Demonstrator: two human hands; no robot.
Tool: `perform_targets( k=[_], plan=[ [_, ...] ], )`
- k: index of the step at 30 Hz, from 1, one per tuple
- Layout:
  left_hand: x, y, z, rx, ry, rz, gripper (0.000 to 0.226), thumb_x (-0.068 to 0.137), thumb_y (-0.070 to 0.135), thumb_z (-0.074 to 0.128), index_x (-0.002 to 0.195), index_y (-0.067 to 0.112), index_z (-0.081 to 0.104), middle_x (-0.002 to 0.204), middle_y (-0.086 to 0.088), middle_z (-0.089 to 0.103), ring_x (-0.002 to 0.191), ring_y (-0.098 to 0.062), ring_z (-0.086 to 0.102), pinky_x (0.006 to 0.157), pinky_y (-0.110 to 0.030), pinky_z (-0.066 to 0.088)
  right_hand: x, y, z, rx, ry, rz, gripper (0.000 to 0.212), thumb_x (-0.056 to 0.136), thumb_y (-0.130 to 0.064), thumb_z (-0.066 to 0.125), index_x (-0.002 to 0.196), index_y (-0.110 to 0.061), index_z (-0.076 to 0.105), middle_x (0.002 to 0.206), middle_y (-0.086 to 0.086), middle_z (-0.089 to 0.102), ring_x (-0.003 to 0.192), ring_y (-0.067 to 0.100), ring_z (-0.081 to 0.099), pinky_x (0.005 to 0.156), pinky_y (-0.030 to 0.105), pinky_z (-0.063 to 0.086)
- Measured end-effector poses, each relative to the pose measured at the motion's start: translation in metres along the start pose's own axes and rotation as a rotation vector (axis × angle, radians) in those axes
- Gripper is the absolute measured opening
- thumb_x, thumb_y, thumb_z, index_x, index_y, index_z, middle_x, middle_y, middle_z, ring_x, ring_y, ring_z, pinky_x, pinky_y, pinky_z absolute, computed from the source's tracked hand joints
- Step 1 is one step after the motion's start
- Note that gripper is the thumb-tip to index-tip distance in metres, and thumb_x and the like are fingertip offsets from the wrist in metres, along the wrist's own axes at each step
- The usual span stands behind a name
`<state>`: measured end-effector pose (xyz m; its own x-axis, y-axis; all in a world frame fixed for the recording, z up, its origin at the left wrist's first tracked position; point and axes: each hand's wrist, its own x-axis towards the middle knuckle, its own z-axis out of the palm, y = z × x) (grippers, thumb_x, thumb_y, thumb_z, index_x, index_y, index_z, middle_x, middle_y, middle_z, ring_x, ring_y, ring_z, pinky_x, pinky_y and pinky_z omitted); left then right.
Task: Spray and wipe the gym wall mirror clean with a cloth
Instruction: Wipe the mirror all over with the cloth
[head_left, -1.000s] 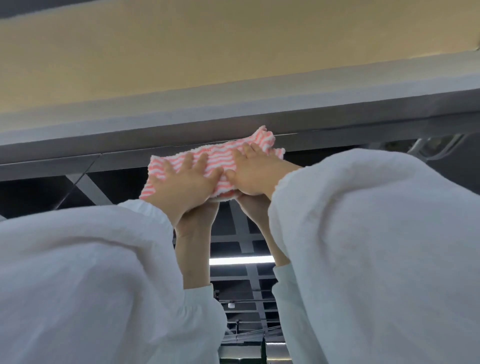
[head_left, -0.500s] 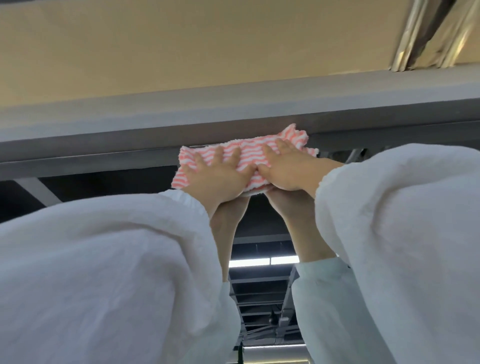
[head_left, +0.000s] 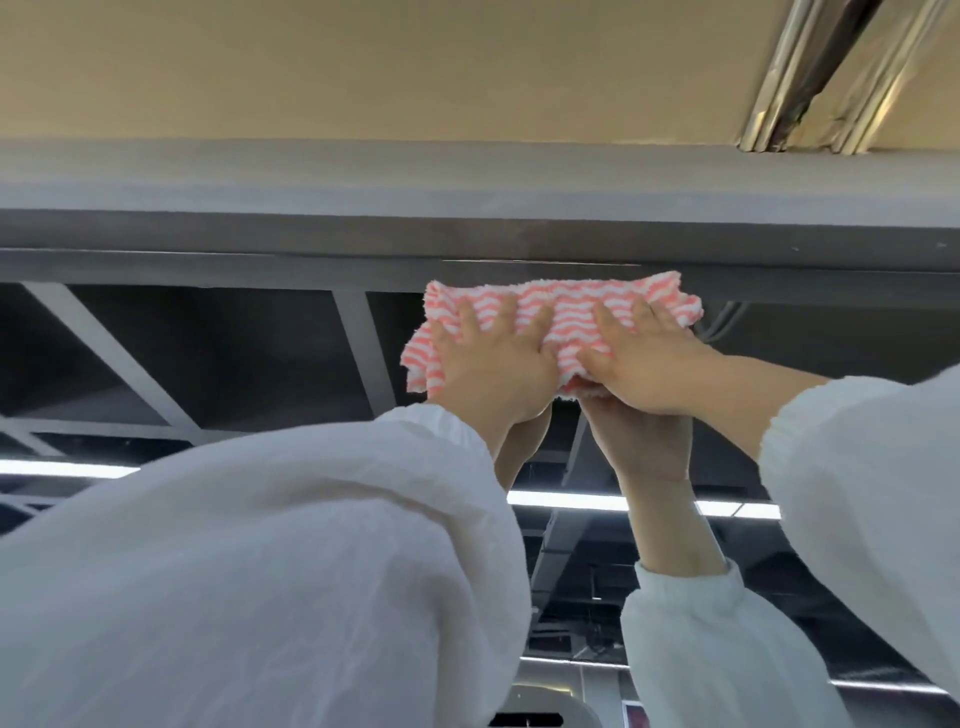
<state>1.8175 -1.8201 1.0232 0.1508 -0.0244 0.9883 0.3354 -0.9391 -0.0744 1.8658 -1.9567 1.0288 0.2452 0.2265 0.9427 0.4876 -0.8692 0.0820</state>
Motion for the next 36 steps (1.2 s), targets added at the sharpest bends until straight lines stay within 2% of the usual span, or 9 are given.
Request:
perform_targets(
  k=[9,17,22,26,33,36],
  plan=[
    [-0.027,-0.054,-0.007,-0.026,0.006,0.026,0.051,0.102,0.042,0.01,0.15,0.035,-0.007,0.159,0.006,-0.008,0.145,-0.029,-0.008,0.114,-0.053,-0.004,-0.018,-0.065,0.01,0.039,0.019,-0.049,0.06,0.098,-0.055,0.014,0.148,-0.038,-0.014,0.157,0.005,-0.022,0.144,0.032,-0.017,0.116,0.05,-0.003],
    [-0.073,-0.189,-0.023,0.019,-0.03,-0.086,0.054,0.1,0.044,0.011,0.149,0.034,-0.011,0.158,0.005,-0.013,0.145,-0.028,-0.01,0.116,-0.051,-0.004,-0.027,-0.207,0.02,0.07,0.012,-0.176,0.057,0.098,-0.056,0.015,0.146,-0.045,-0.013,0.157,0.002,-0.024,0.143,0.032,-0.02,0.115,0.05,-0.007],
    [-0.112,-0.281,-0.032,0.031,-0.053,-0.179,0.053,0.1,0.042,0.011,0.148,0.036,-0.013,0.158,0.006,-0.015,0.145,-0.028,-0.012,0.116,-0.05,-0.004,-0.038,-0.305,0.035,0.087,0.033,-0.246,0.058,0.098,-0.055,0.015,0.146,-0.044,-0.016,0.156,0.004,-0.026,0.142,0.033,-0.023,0.115,0.05,-0.01],
    [-0.144,-0.337,-0.036,0.084,-0.091,-0.249,0.057,0.099,0.043,0.014,0.147,0.035,-0.016,0.157,0.006,-0.019,0.144,-0.029,-0.014,0.116,-0.051,-0.004,-0.054,-0.369,0.044,0.112,0.066,-0.307,0.055,0.1,-0.051,0.014,0.148,-0.041,-0.011,0.156,0.006,-0.024,0.142,0.033,-0.024,0.113,0.048,-0.014],
    [-0.176,-0.379,-0.032,0.046,-0.088,-0.321,0.053,0.1,0.043,0.01,0.146,0.039,-0.015,0.157,0.008,-0.018,0.144,-0.03,-0.014,0.112,-0.061,0.001,-0.075,-0.412,0.052,0.062,0.092,-0.362,0.059,0.1,-0.052,0.019,0.149,-0.039,-0.011,0.157,0.006,-0.02,0.143,0.034,-0.018,0.113,0.049,-0.012],
    [-0.189,-0.383,-0.032,0.039,-0.085,-0.339,0.053,0.1,0.043,0.012,0.147,0.04,-0.014,0.157,0.008,-0.016,0.144,-0.03,-0.013,0.112,-0.06,0.002,-0.085,-0.419,0.052,0.07,0.073,-0.391,0.057,0.1,-0.05,0.018,0.149,-0.038,-0.01,0.157,0.006,-0.02,0.144,0.033,-0.018,0.113,0.048,-0.013]
  ],
)
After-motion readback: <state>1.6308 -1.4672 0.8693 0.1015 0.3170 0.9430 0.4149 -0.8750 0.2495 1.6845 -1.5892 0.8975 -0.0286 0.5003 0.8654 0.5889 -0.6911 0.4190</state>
